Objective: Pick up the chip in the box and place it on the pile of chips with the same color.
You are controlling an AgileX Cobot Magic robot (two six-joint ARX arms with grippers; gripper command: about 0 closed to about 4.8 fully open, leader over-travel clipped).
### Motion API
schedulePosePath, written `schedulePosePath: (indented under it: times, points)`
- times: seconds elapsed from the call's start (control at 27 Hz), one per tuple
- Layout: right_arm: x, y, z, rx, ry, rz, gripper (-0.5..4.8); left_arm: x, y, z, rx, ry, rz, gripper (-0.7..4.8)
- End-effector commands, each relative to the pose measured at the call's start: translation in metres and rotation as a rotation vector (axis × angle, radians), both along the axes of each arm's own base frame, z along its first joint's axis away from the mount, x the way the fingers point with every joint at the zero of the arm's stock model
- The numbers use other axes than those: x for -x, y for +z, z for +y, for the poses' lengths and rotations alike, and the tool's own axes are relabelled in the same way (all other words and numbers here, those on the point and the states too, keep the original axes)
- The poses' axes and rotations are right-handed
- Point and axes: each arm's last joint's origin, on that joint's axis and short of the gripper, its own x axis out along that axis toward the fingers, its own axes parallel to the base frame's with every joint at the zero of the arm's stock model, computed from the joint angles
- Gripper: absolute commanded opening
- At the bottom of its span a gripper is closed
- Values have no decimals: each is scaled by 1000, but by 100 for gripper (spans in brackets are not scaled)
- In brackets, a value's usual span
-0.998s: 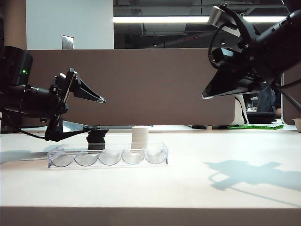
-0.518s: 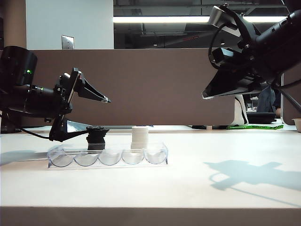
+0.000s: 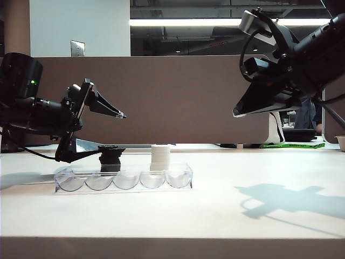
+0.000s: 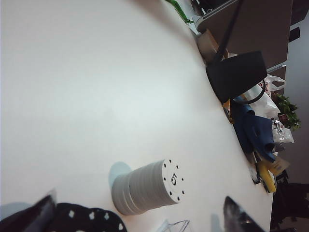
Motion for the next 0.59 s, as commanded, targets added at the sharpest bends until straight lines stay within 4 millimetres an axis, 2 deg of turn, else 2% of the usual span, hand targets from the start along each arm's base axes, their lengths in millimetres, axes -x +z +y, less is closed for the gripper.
schedulePosePath:
  times: [0.04,0.59]
  points:
    - [-1,3,0,-5,0,-18,-6,0,3,-1,-3,-2,-20,479]
    - [-1,3,0,-5,0,-18,-6,1,-4,0,-41,32,31,479]
